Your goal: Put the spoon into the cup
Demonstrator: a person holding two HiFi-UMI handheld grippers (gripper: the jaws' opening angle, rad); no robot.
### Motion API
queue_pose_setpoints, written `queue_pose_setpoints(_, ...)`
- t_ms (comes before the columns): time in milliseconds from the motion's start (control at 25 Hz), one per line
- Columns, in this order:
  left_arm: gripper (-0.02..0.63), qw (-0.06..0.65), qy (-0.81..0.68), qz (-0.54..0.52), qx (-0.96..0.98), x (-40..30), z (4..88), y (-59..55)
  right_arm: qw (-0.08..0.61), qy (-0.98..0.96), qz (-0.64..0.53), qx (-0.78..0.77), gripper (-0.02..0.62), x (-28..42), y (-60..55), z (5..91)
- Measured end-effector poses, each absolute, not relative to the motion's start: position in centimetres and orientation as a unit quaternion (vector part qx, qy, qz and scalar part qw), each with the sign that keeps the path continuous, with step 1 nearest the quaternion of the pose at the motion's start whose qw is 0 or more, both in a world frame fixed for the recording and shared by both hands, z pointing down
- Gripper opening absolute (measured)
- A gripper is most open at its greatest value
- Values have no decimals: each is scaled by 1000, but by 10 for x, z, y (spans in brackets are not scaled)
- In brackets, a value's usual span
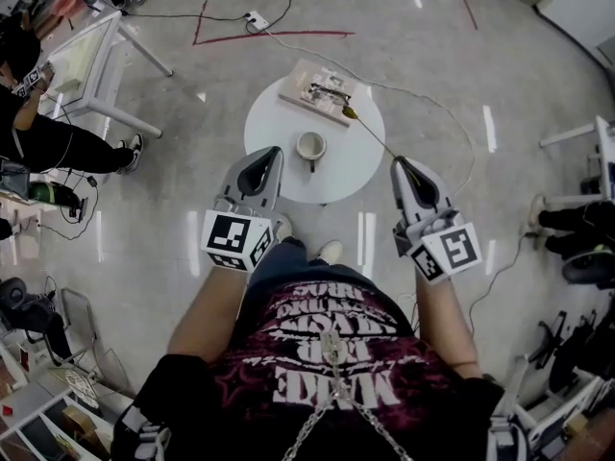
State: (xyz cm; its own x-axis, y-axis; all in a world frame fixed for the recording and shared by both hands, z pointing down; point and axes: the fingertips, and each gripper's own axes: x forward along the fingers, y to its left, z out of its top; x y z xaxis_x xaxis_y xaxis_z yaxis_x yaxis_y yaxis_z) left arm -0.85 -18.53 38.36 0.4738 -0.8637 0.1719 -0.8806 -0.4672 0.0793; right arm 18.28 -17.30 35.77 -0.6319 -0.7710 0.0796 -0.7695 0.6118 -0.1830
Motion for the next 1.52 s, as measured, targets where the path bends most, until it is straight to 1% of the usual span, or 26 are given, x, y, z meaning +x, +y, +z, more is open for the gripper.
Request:
queue_pose_setpoints(600, 25, 80, -490, 46, 867, -26, 380, -221, 1, 885, -99, -454, 35, 166, -200, 356)
queue_pose_setpoints(1160, 25, 90, -461, 35, 882, -72, 384, -268, -12, 871, -92, -482, 35, 116, -235, 351)
queue_pose_setpoints(1520, 25, 109, -435, 29, 893, -87, 406, -290, -32, 858, -98, -503, 35, 96, -246, 362)
